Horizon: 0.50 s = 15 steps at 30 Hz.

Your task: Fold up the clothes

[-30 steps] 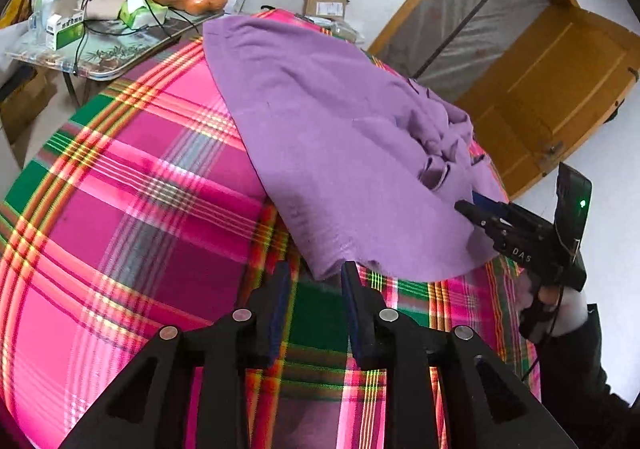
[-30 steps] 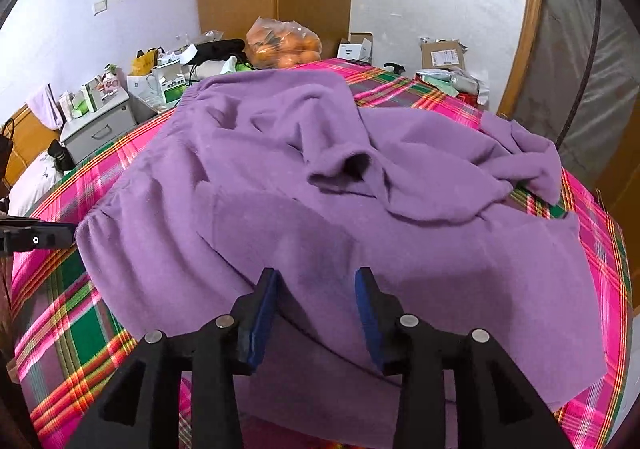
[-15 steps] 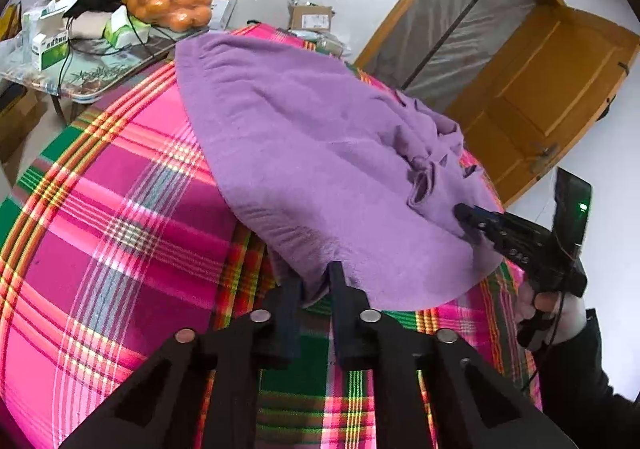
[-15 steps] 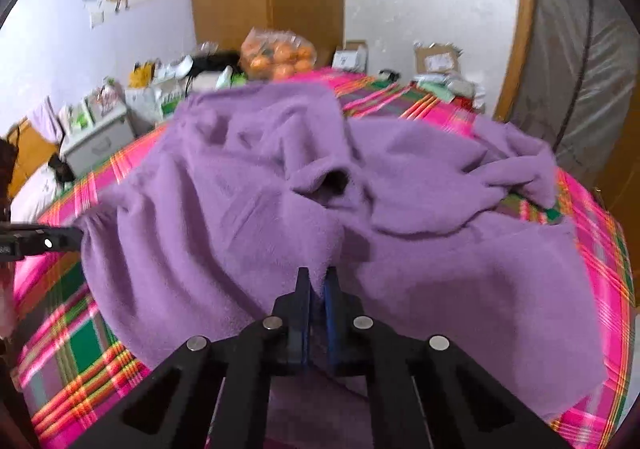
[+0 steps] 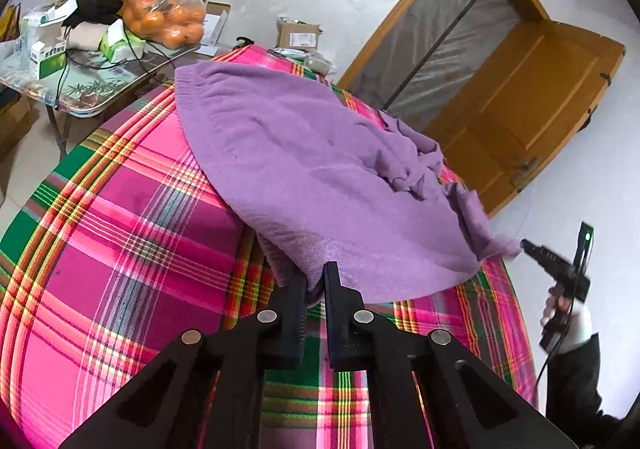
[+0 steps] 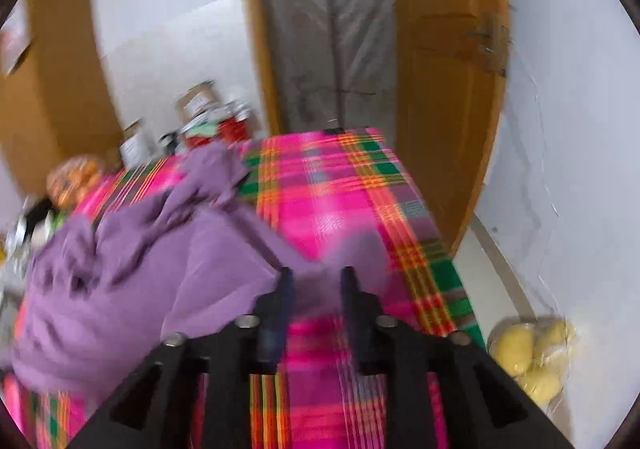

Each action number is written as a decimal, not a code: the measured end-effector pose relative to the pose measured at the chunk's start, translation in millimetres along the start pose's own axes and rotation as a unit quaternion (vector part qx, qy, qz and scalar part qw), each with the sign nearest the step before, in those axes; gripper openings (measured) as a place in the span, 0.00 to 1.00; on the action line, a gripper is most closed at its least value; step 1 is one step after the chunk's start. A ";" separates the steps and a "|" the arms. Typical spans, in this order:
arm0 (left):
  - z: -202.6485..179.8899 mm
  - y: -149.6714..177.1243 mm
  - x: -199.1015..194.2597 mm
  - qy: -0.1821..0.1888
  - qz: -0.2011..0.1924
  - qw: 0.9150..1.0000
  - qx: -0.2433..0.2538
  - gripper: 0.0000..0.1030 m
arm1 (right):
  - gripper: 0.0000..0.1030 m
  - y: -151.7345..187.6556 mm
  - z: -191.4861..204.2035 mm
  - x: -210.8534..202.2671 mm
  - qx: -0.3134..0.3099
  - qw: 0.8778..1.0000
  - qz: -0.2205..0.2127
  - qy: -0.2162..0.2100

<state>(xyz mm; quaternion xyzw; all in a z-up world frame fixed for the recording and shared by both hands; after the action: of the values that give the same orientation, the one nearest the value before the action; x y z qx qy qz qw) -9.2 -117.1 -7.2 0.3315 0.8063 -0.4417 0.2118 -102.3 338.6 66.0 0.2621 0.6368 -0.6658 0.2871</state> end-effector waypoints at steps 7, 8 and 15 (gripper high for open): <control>-4.6 -1.4 -11.2 0.008 -0.001 1.000 0.009 0.07 | 0.33 72.9 143.1 -11.7 -0.269 0.954 0.026 -0.133; -4.4 -1.3 -13.2 0.009 -0.002 1.000 0.008 0.07 | 0.33 80.9 160.5 -10.5 -0.299 0.942 0.029 -0.148; -1.5 1.6 -15.1 0.012 0.004 1.000 0.006 0.07 | 0.33 93.6 204.7 13.6 -0.398 0.907 0.026 -0.138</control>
<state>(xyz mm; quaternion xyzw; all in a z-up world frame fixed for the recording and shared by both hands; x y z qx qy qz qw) 2.3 -120.4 2.2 0.3414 0.8049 -0.4415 0.2020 -41.4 131.3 1.6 0.0485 0.7960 -0.3789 0.4695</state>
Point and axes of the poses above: each gripper's, at about its wrist camera, not at the fingertips, and x roughly the way its jaws point, z to its left, y to its underside, the point moved 6 cm from there along x, roughly the way its jaws point, and after that the axes turned 4 degrees about z, right-handed, at the moved point
